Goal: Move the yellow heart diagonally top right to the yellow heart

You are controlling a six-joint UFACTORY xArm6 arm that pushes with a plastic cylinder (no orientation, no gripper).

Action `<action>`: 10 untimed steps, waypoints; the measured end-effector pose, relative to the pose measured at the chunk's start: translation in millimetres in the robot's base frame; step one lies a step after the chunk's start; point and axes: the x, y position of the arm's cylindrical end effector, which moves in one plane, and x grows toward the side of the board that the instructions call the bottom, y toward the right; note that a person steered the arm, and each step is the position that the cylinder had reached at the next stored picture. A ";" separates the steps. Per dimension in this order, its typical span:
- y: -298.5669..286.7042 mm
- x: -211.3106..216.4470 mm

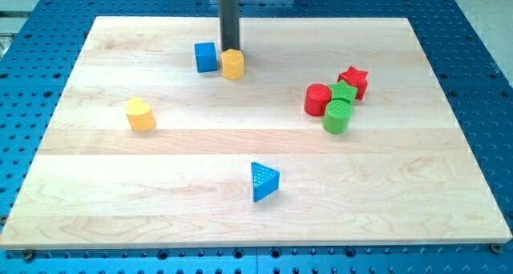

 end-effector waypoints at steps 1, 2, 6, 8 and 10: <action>-57.6 49.5; -52.5 21.6; -28.7 69.8; -62.6 64.2; -68.1 30.2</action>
